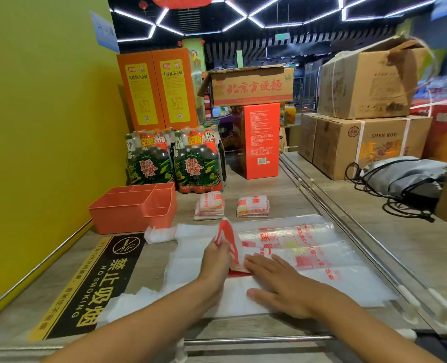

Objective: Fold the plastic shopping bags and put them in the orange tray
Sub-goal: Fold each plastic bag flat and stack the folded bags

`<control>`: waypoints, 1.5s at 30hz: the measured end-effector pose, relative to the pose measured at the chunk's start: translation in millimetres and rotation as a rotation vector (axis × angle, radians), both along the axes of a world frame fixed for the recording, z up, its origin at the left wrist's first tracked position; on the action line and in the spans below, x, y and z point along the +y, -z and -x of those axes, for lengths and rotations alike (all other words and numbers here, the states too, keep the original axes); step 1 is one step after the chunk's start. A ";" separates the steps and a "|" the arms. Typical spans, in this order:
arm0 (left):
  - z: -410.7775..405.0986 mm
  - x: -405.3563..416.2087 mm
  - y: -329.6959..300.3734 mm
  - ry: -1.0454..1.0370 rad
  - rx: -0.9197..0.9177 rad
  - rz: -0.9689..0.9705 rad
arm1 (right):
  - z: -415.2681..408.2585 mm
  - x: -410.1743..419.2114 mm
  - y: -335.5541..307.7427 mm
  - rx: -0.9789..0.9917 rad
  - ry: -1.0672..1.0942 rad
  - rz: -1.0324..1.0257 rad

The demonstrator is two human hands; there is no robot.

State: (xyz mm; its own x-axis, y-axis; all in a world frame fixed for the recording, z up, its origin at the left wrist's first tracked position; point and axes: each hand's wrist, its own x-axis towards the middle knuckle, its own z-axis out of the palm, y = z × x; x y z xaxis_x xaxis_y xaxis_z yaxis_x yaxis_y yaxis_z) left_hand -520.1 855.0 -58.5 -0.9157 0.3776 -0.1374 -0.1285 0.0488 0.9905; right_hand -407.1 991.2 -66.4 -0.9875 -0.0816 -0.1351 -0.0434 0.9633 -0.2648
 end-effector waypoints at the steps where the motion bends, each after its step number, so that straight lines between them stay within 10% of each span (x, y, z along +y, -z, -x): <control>1: 5.0 -3.3 -2.7 -0.078 0.029 0.012 | 0.1 1.9 1.8 0.010 -0.002 0.001; 6: 32.6 -31.2 -0.1 -0.159 0.250 0.131 | 0.0 4.9 6.1 -0.005 -0.019 0.003; 15: 23.4 -34.8 6.6 0.387 0.937 0.754 | 4.3 2.9 10.3 -0.034 -0.012 0.011; 33: 65.8 -44.5 34.2 0.604 1.139 1.151 | 1.5 1.3 5.0 -0.065 -0.008 0.035; 45: 66.8 -43.4 30.6 0.704 1.183 1.028 | 0.9 -4.9 -3.1 0.082 0.110 0.203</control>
